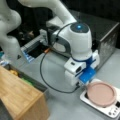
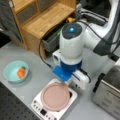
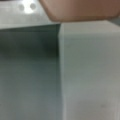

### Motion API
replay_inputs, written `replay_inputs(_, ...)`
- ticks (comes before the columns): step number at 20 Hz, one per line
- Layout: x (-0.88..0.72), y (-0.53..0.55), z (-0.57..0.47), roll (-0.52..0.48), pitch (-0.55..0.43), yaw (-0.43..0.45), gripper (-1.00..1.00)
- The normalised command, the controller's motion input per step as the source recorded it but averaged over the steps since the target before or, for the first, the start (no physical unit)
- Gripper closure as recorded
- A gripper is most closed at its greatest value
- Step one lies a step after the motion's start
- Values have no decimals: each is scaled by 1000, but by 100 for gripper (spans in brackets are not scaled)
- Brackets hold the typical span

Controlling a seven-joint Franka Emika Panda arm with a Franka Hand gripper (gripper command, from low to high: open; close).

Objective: Pick up the pan. Place the pan on the table. Pick up the bowl. Place the bowl on the stove.

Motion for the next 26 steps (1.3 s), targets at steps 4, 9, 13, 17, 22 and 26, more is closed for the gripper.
replay_inputs(4,156,4,-23,-59,12,2,-100)
replay_inputs(9,137,5,8,-68,1,4,-100)
replay_inputs(13,97,8,-21,-85,-28,10,-100)
replay_inputs(17,72,4,-38,-92,-17,16,100)
replay_inputs(22,85,12,-21,-99,-21,18,100)
replay_inputs(26,83,28,13,-93,-18,20,100)
